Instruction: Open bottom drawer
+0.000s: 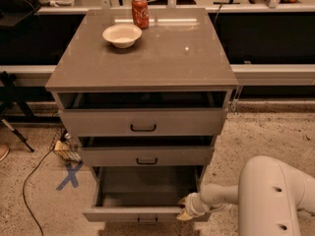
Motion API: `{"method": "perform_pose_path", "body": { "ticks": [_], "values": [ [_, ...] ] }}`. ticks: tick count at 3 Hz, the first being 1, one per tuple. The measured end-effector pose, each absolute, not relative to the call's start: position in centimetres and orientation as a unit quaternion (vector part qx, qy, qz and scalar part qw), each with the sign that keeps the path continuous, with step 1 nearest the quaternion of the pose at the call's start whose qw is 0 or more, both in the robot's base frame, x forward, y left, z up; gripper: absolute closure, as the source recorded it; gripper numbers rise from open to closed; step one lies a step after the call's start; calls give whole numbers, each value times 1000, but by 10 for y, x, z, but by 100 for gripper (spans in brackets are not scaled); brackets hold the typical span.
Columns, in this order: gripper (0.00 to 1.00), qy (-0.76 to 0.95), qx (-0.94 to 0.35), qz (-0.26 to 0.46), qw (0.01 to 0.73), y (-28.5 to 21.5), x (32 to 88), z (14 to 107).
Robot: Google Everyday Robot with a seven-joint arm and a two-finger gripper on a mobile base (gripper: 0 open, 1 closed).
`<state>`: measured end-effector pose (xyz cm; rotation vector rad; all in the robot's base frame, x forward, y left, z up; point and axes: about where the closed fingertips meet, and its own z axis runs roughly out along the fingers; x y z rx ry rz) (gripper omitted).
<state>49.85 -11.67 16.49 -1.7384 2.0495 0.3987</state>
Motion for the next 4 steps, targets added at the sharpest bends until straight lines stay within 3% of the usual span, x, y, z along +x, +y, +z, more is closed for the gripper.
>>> {"method": "perform_pose_path", "body": {
  "ticks": [1,3,4],
  "values": [
    [100,742,-608,153,235,-120,469,162],
    [100,742,-606,155,240,-120,465,166],
    [84,742,-606,156,239,-119,464,165]
  ]
}}
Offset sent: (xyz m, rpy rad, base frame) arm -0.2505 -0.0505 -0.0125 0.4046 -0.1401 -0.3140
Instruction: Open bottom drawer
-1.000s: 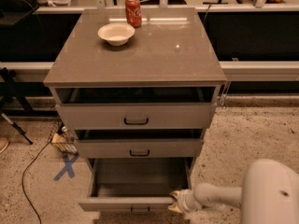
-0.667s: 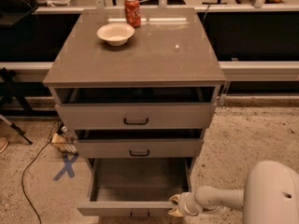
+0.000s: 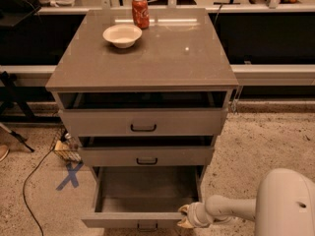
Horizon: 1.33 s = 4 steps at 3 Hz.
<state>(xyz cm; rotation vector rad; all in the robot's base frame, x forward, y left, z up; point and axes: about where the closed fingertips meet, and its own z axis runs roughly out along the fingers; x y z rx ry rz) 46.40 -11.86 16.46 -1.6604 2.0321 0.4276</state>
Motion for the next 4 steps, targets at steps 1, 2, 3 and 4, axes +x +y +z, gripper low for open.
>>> {"method": "perform_pose_path", "body": {
  "ticks": [1,2,3,4],
  "values": [
    [60,742,-607,158,239,-117,463,164],
    [37,741,-607,159,238,-116,462,163],
    [6,734,-607,146,268,-132,460,188],
    [0,733,-599,120,298,-157,461,216]
  ]
}}
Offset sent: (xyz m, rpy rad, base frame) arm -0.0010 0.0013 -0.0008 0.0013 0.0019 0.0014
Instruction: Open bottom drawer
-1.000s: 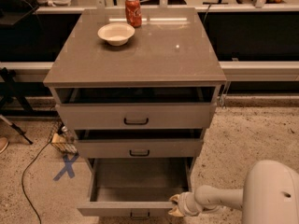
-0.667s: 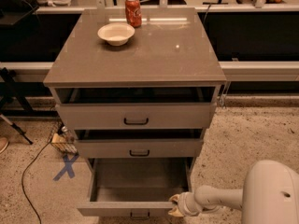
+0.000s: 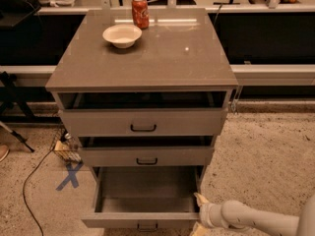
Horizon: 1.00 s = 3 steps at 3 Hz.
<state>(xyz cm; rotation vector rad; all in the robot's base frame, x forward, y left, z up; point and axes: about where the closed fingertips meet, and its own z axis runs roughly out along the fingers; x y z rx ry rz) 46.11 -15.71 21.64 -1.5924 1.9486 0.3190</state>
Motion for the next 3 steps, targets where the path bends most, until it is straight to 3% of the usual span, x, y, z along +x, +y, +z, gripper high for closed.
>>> {"method": "perform_pose_path", "body": {
  "ticks": [1,3],
  "values": [
    [0,740,-577,84,334,-204,471,259],
    [0,779,-485,-14,398,-346,480,375]
  ]
}}
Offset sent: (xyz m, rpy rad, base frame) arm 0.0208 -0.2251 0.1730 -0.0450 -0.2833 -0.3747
